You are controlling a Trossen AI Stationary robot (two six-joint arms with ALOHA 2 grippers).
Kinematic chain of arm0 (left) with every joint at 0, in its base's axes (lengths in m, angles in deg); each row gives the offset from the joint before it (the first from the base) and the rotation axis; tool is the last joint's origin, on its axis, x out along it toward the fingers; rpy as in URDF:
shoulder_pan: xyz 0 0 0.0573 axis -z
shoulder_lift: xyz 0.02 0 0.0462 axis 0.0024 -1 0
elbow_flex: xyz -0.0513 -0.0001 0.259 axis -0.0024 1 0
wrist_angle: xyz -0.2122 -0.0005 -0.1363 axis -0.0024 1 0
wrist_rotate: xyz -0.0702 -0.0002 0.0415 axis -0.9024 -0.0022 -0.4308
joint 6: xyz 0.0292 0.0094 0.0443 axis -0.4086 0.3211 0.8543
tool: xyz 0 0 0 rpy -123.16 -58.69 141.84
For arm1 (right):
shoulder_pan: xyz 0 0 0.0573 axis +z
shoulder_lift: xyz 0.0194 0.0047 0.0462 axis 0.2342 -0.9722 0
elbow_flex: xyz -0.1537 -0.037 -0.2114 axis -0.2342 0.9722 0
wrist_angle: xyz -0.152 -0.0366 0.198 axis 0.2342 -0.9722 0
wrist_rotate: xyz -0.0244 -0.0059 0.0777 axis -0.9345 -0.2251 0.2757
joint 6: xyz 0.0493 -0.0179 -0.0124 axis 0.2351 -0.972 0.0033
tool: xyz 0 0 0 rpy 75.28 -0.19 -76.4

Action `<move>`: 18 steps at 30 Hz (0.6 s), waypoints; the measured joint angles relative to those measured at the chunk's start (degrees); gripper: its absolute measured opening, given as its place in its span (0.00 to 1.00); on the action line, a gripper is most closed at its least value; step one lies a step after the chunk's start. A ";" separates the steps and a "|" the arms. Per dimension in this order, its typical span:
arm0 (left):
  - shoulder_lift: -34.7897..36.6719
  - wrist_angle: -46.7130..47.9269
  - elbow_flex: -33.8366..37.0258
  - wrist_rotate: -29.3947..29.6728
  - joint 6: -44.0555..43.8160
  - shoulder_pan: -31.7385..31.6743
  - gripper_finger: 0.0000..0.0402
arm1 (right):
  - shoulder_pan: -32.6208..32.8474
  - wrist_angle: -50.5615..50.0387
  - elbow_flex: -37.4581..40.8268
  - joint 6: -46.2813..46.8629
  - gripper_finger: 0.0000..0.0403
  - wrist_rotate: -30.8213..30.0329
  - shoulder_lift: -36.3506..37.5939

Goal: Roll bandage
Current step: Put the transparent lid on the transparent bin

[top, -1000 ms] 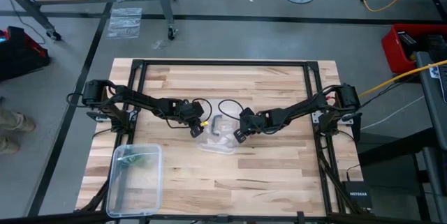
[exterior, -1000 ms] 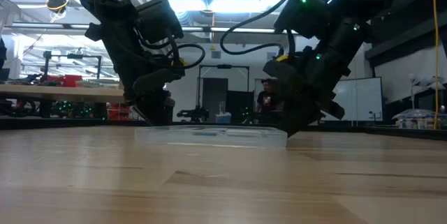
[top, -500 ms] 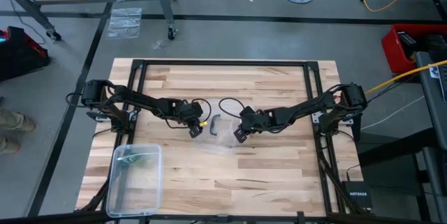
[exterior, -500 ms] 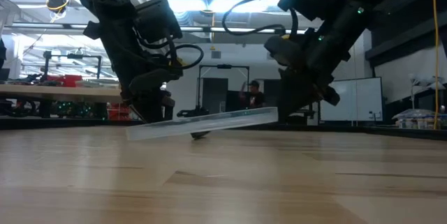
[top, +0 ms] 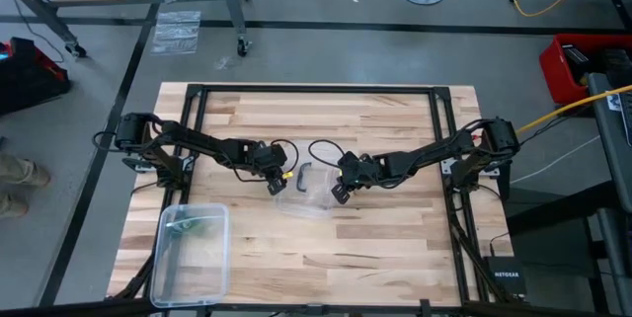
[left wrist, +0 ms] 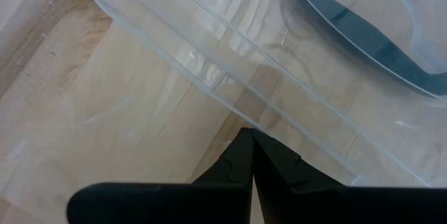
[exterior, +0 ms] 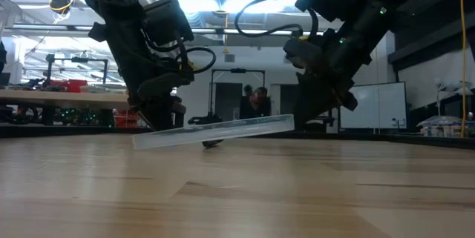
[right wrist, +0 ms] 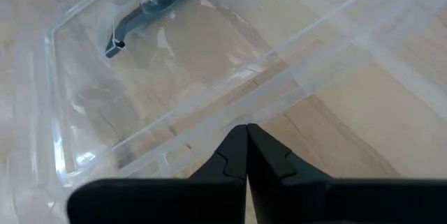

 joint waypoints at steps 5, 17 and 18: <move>-0.04 0.00 0.00 0.00 -0.02 0.00 0.01 | 0.00 0.20 0.00 -1.01 0.01 0.09 0.00; -0.04 -0.02 0.00 0.00 -0.02 0.00 0.01 | -0.04 1.47 0.00 -5.25 0.01 0.85 0.02; -0.02 -0.02 0.00 0.00 -0.02 0.00 0.01 | -0.04 2.08 0.00 -5.99 0.01 0.88 0.02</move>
